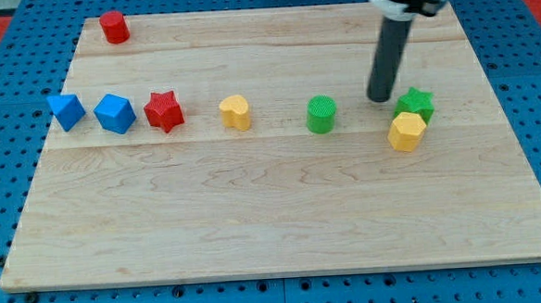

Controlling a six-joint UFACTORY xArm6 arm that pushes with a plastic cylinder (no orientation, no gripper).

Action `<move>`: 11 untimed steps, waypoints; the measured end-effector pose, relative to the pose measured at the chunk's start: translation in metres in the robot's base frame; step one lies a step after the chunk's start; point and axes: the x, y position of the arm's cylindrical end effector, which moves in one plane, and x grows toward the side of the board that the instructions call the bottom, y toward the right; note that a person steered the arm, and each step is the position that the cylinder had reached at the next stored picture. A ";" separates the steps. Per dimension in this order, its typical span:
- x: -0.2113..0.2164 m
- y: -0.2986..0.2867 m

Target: Move the yellow hexagon slightly left and a bit up

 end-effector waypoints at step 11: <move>0.067 -0.041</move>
